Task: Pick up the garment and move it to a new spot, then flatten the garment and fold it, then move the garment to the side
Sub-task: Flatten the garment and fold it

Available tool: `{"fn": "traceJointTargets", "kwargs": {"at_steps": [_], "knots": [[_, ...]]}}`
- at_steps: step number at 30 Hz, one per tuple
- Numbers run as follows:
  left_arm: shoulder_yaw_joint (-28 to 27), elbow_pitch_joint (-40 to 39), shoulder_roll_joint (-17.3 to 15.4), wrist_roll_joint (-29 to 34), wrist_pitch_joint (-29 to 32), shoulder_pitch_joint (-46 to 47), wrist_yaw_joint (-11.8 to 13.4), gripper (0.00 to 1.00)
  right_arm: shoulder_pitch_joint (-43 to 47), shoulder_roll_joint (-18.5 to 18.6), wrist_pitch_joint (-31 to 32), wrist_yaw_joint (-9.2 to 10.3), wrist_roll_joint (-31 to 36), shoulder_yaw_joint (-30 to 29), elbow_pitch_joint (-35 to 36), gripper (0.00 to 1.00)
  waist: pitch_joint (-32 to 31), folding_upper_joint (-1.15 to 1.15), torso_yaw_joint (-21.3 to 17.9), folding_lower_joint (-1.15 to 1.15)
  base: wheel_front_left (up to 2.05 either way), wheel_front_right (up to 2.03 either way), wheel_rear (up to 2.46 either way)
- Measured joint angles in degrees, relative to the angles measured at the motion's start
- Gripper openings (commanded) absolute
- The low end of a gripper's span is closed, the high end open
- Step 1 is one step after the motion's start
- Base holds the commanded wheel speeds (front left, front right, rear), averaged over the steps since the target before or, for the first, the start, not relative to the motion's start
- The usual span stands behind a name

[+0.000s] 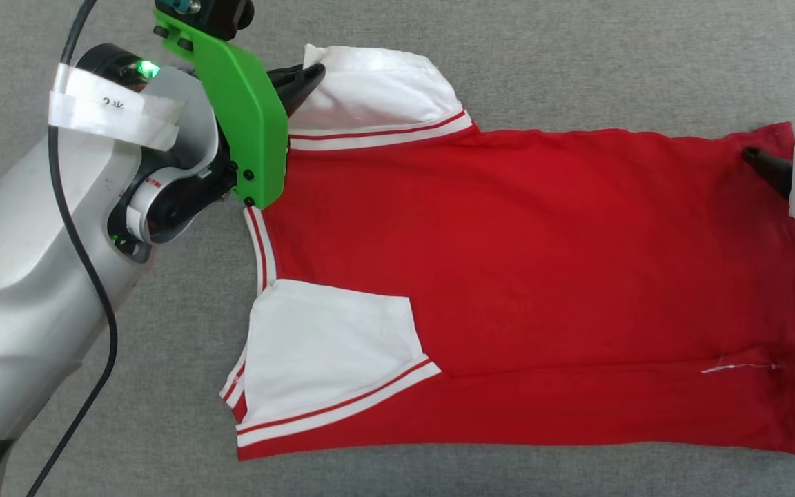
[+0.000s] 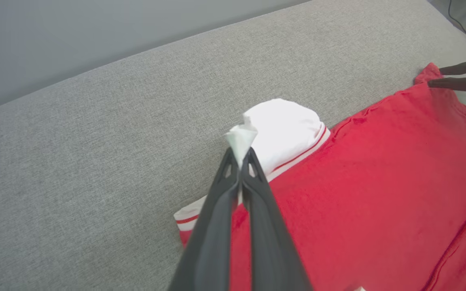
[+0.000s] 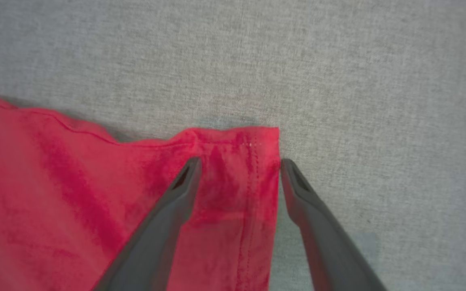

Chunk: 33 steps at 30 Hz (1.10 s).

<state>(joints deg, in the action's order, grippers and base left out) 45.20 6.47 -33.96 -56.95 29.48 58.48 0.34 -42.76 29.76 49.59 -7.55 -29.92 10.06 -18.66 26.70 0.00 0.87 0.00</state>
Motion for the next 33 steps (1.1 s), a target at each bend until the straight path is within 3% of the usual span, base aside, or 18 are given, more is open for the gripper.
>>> {"fn": "traceJointTargets", "kwargs": {"at_steps": [12,13,14,15,27,29,33], "knots": [[0.25,-1.80,0.01,0.45,-1.78,-1.38,-0.01,0.00,-1.54,1.15,-1.04,0.11,-0.14,3.50,-3.83,1.00,2.19,0.00,3.29,-0.01,0.00,0.00,0.00],[0.26,-1.78,0.02,0.45,-1.80,-1.59,-0.01,0.00,-1.48,1.18,-1.27,0.11,-0.20,3.68,-4.02,0.40,2.09,0.00,3.30,0.00,0.00,0.00,0.00],[0.26,-1.72,0.02,0.45,-2.05,-1.83,-0.01,0.00,-1.44,1.23,-1.70,0.11,-0.29,4.03,-4.15,0.15,1.93,0.00,3.30,-0.01,0.00,0.00,0.00],[0.24,-1.62,0.02,0.45,-2.41,-2.11,-0.01,0.00,-1.36,1.26,-2.50,0.11,-0.34,4.36,-4.33,0.00,1.72,0.00,3.30,0.00,0.00,0.00,0.00],[-1.12,1.75,0.00,-0.55,-9.09,-7.90,-0.04,0.00,3.87,1.87,-18.80,0.02,-3.16,5.42,-5.22,0.00,-3.31,0.00,2.82,0.00,0.00,0.00,0.00],[-1.31,2.33,0.08,-1.60,-11.56,-11.02,-0.10,0.00,6.80,2.43,-25.82,0.02,-5.00,4.61,-5.15,0.00,-5.84,0.00,2.72,0.00,0.00,0.00,0.00],[-1.21,2.30,-0.05,-2.47,-13.32,-15.06,-0.01,0.00,10.95,2.80,-31.06,0.02,-7.68,4.39,-4.79,0.00,-8.65,0.00,2.72,-0.01,0.00,0.00,0.00]]}}
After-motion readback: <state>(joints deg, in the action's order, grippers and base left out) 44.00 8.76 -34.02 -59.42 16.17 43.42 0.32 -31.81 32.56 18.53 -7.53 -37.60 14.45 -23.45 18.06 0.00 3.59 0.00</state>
